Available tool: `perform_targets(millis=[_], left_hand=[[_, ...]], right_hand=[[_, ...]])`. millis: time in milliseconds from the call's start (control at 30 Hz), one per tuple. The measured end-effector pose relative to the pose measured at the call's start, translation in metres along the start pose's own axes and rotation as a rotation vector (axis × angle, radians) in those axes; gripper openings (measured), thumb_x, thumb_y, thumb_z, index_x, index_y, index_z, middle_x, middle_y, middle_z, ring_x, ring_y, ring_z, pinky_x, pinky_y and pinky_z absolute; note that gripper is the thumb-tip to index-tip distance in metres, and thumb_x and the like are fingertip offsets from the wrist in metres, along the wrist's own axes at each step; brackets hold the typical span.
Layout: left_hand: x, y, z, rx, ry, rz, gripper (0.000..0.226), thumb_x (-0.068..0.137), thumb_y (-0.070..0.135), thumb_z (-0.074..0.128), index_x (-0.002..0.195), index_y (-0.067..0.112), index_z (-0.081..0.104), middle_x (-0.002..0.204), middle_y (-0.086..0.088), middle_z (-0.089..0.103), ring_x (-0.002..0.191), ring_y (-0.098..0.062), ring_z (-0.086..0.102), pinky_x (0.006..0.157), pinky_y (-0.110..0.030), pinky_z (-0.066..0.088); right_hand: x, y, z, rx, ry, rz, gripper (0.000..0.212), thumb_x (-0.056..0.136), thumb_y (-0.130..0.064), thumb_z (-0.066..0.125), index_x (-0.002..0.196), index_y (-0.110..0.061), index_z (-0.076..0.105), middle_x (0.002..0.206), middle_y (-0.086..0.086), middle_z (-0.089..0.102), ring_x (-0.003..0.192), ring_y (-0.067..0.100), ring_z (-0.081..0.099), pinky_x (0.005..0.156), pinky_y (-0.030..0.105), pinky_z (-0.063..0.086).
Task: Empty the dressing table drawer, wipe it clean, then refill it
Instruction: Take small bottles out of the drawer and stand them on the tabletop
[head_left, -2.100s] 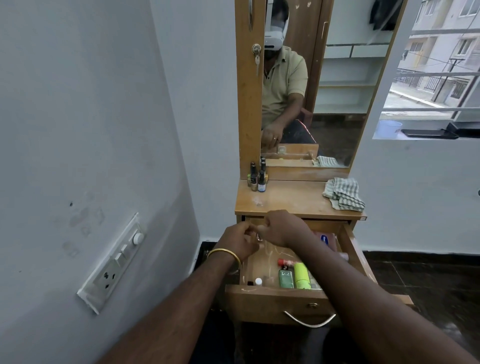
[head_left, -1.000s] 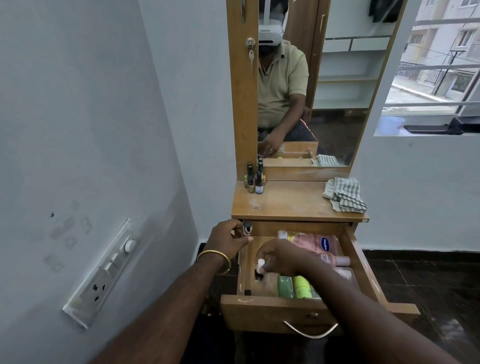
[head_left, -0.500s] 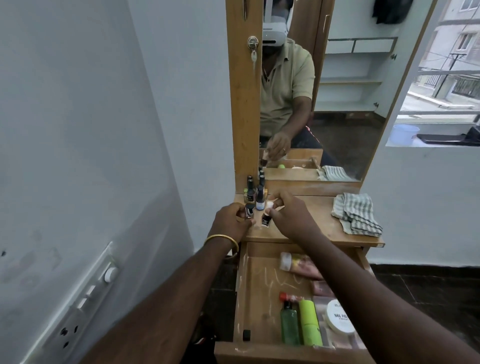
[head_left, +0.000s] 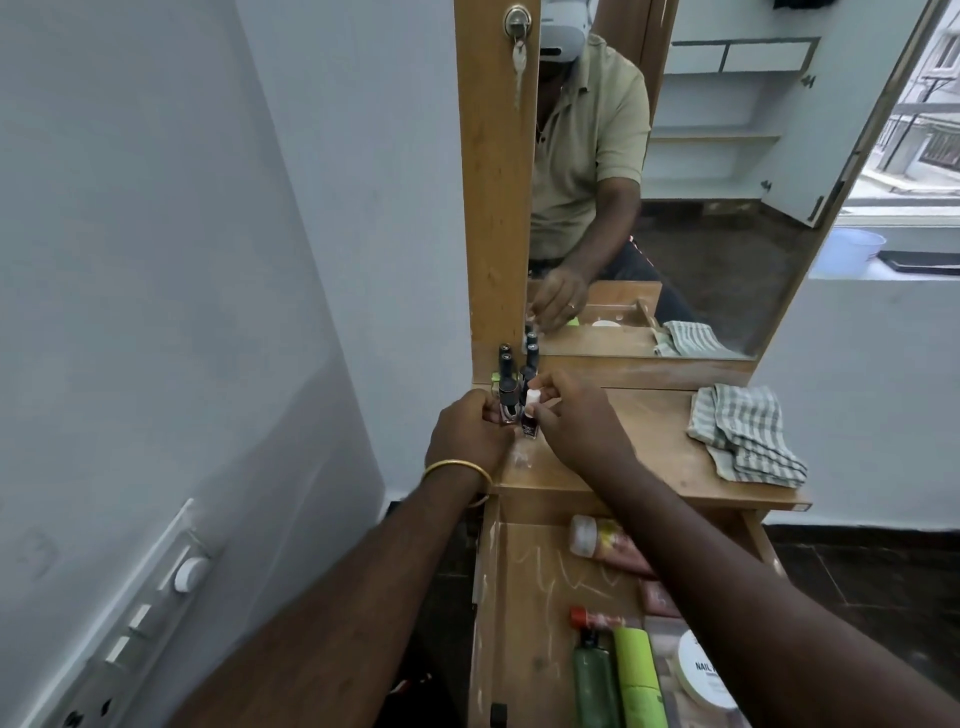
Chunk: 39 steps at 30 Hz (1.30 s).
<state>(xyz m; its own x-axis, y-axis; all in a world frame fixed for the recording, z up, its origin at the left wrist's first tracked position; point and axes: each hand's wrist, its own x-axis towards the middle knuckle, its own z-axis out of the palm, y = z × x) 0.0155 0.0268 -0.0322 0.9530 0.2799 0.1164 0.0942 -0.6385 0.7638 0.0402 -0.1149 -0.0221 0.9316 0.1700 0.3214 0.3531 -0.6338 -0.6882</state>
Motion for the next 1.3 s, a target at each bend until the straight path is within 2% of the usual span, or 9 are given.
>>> perform_targets(millis=[267,500,733,833,933,1033,1167,1233,1300], left_hand=[[0.002,0.001,0.003,-0.048,0.010,-0.021,0.023,0.072,0.024,0.083,0.082,0.021,0.062,0.078,0.007,0.066,0.074,-0.014,0.061,0.075,-0.035,0.056],[0.001,0.002,0.003,-0.036,0.014,-0.036,0.023,0.074,0.025,0.082,0.081,0.025,0.061,0.079,0.007,0.065,0.074,-0.013,0.060,0.077,-0.036,0.057],[-0.014,0.004,-0.009,0.000,-0.008,-0.008,0.041,0.079,0.012,0.075,0.119,0.016,0.064,0.116,-0.003,0.069,0.104,-0.023,0.062,0.093,-0.034,0.052],[-0.027,0.004,-0.019,0.017,-0.035,-0.012,0.049,0.076,0.012,0.079,0.122,0.014,0.062,0.120,-0.005,0.066,0.110,-0.025,0.061,0.095,-0.036,0.051],[-0.046,0.001,-0.027,0.020,-0.031,-0.006,0.055,0.073,0.016,0.081,0.123,0.015,0.060,0.121,-0.005,0.065,0.113,-0.024,0.060,0.097,-0.040,0.051],[-0.068,-0.002,-0.034,0.039,-0.020,-0.003,0.054,0.078,0.016,0.077,0.127,0.015,0.055,0.124,-0.006,0.063,0.113,-0.026,0.059,0.096,-0.043,0.051],[-0.096,-0.003,-0.040,0.092,0.000,0.016,0.041,0.090,0.022,0.064,0.129,0.012,0.056,0.127,-0.009,0.063,0.115,-0.029,0.059,0.098,-0.043,0.050],[-0.111,0.001,-0.043,0.070,0.034,0.017,0.032,0.097,0.036,0.053,0.114,0.012,0.066,0.113,-0.009,0.069,0.105,-0.028,0.063,0.091,-0.041,0.053],[-0.125,0.007,-0.045,0.024,0.045,-0.009,0.058,0.101,0.051,0.036,0.083,0.010,0.072,0.082,-0.007,0.072,0.080,-0.024,0.066,0.073,-0.036,0.052]], right_hand=[[0.005,0.000,0.004,0.001,0.019,0.017,0.020,0.091,-0.010,0.065,0.110,-0.018,0.065,0.098,0.000,0.062,0.083,0.018,0.062,0.067,0.028,0.046],[0.004,-0.001,0.004,0.010,0.008,0.028,0.023,0.090,-0.010,0.067,0.112,-0.018,0.064,0.099,0.000,0.062,0.085,0.018,0.063,0.071,0.032,0.053],[-0.005,-0.010,-0.009,0.027,-0.001,0.018,0.035,0.081,-0.013,0.075,0.112,-0.021,0.060,0.097,-0.003,0.061,0.086,0.017,0.063,0.077,0.042,0.056],[-0.020,-0.019,-0.019,0.011,0.029,-0.014,0.037,0.079,-0.014,0.077,0.111,-0.021,0.060,0.101,-0.005,0.058,0.090,0.016,0.061,0.078,0.041,0.054],[-0.045,-0.029,-0.027,-0.013,0.002,-0.042,0.039,0.078,-0.020,0.080,0.111,-0.025,0.059,0.104,-0.008,0.056,0.090,0.013,0.058,0.075,0.033,0.051],[-0.077,-0.040,-0.032,0.019,-0.116,-0.037,0.030,0.077,-0.020,0.081,0.099,-0.029,0.062,0.097,-0.009,0.062,0.083,0.010,0.060,0.072,0.027,0.051],[-0.119,-0.044,-0.031,-0.074,-0.498,0.030,0.017,0.081,-0.019,0.077,0.094,-0.023,0.067,0.093,-0.008,0.064,0.085,0.010,0.062,0.069,0.022,0.050],[-0.138,-0.044,-0.022,-0.206,-0.698,0.006,0.018,0.084,-0.023,0.074,0.100,-0.022,0.066,0.099,-0.005,0.064,0.090,0.012,0.061,0.072,0.023,0.049],[-0.153,-0.042,-0.010,-0.301,-0.853,-0.010,0.018,0.085,-0.028,0.073,0.100,-0.023,0.065,0.103,-0.002,0.065,0.094,0.016,0.062,0.082,0.032,0.052]])
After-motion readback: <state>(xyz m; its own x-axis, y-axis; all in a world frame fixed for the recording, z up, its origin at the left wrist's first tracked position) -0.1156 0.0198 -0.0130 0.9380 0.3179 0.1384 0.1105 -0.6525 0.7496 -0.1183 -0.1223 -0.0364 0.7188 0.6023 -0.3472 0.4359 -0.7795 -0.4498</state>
